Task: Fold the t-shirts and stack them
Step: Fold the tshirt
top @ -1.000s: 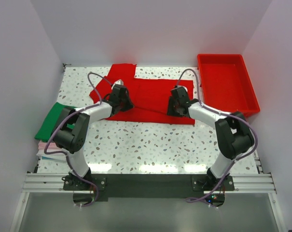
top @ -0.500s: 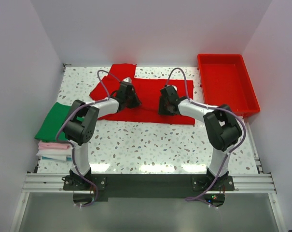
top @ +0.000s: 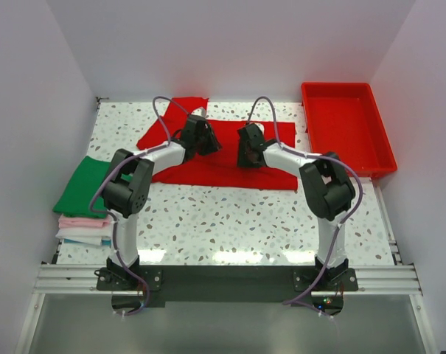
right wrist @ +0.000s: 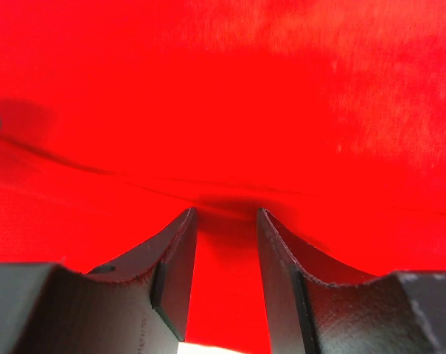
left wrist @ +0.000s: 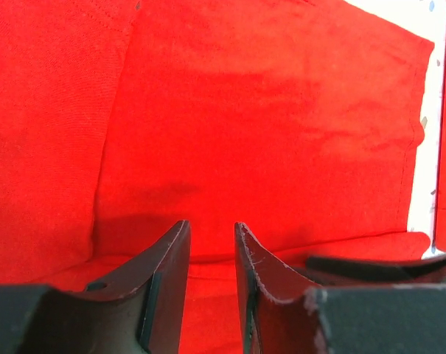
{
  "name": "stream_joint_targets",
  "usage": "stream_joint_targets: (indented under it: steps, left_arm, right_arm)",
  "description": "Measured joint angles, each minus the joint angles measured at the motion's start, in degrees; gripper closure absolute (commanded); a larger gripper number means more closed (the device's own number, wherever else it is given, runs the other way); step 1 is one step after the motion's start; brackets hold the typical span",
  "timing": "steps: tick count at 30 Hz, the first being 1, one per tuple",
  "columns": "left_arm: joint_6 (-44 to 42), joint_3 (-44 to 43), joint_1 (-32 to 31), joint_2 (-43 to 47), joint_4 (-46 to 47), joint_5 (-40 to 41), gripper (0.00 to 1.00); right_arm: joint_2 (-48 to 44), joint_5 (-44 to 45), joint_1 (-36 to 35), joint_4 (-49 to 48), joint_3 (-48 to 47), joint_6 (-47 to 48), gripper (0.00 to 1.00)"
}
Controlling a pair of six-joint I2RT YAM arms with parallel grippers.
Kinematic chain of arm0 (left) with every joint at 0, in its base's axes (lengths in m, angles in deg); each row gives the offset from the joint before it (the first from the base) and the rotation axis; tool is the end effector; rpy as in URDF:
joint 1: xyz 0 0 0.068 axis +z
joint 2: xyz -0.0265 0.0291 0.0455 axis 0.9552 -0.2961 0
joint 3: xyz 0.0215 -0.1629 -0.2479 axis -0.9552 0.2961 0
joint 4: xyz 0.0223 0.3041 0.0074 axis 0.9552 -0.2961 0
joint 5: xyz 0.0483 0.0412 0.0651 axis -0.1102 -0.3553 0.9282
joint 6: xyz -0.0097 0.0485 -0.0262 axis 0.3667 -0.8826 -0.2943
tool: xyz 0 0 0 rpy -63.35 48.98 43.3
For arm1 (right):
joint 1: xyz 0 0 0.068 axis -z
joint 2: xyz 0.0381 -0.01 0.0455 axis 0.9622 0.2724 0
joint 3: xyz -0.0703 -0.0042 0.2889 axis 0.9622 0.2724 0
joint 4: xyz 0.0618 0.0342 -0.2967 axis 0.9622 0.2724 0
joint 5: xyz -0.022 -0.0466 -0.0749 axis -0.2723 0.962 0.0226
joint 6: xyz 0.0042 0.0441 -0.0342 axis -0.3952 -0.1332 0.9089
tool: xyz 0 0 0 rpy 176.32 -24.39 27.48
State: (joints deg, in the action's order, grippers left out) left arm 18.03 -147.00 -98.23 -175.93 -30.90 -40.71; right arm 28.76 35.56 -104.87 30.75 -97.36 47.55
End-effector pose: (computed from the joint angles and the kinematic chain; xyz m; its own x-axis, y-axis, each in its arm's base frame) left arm 0.4538 -0.2183 0.1648 -0.7251 -0.3967 -0.5629 -0.0267 0.8330 -0.5526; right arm 0.4190 0.2400 0.1609 -0.8000 0.1183 -0.5882 0.0139 0.9837 0.1790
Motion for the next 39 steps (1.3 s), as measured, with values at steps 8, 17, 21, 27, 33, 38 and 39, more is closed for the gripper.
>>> stream_joint_targets:
  steps: [8, 17, 21, 27, 33, 38, 39]
  left_arm:
    - [-0.33, 6.16, -0.07, 6.05, -0.81, -0.24, 0.72]
    - [-0.87, 10.54, -0.76, 8.66, -1.53, -0.24, 0.82]
    - [-0.87, 10.49, -1.62, 8.26, -1.55, -0.28, 0.83]
    - [-0.87, 8.2, -2.78, 4.74, -2.97, -0.46, 0.83]
    - [-0.9, 6.1, -2.99, 1.73, -3.82, -0.46, 0.77]
    - [-1.01, 2.97, -2.99, -0.26, -4.13, -0.44, 0.71]
    - [-1.01, 2.43, -2.99, -0.48, -4.17, -0.42, 0.71]
  right_arm:
    - [3.98, 2.49, 0.0, 1.57, -6.62, 1.81, 0.57]
    - [3.58, 4.79, 0.0, 3.32, -8.76, 2.91, 0.55]
    - [-0.35, 5.51, 0.0, 3.72, -5.84, 3.06, 0.55]
    - [-8.72, 6.19, 0.0, 3.78, 0.42, 3.04, 0.53]
    - [-12.94, 6.19, 0.0, 3.72, 5.79, 3.04, 0.5]
    - [-14.08, 6.16, 0.0, 3.52, 9.81, 3.06, 0.48]
    - [-14.29, 6.14, 0.0, 3.54, 10.49, 3.06, 0.48]
